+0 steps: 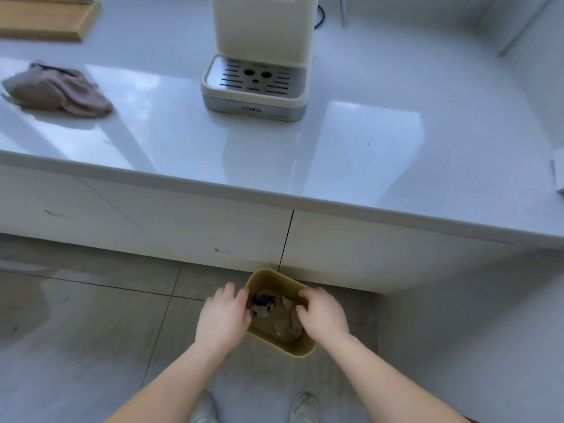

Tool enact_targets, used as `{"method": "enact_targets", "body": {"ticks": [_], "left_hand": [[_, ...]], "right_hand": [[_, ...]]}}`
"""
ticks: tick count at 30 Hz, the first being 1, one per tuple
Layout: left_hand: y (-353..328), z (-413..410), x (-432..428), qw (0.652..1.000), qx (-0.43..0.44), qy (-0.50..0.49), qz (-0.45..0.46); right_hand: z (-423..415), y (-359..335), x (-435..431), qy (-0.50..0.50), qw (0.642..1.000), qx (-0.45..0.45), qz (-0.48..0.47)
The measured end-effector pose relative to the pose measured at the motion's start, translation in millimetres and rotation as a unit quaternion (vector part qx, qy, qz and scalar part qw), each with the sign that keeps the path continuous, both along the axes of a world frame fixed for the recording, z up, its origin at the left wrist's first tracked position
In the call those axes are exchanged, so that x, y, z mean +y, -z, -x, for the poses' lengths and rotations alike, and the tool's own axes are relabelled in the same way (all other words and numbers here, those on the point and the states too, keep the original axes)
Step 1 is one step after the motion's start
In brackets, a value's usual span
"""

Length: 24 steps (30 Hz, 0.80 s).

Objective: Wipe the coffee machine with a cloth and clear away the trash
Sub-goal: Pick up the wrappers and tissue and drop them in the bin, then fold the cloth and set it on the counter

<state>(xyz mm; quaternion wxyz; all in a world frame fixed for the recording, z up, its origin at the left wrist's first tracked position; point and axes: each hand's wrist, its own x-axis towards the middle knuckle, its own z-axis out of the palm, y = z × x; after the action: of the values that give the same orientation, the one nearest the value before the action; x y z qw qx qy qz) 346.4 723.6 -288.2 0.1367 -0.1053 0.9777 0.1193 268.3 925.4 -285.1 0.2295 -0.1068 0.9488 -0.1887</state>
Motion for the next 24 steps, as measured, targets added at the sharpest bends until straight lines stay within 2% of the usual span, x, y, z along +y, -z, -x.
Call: {"method": "enact_targets", "body": {"ticks": [14,24], "left_hand": [[-202.8,-38.3,-47.7,0.986,0.130,-0.071,0.075],[-281.1,-48.9,-106.4,0.971,0.158,-0.114,0.136]], "right_hand": [[-9.6,-201.7,-53.5,-0.179,0.976,0.124,0.003],[5.2,-281.5,-115.6,-0.224,0.958,0.177,0.034]]}}
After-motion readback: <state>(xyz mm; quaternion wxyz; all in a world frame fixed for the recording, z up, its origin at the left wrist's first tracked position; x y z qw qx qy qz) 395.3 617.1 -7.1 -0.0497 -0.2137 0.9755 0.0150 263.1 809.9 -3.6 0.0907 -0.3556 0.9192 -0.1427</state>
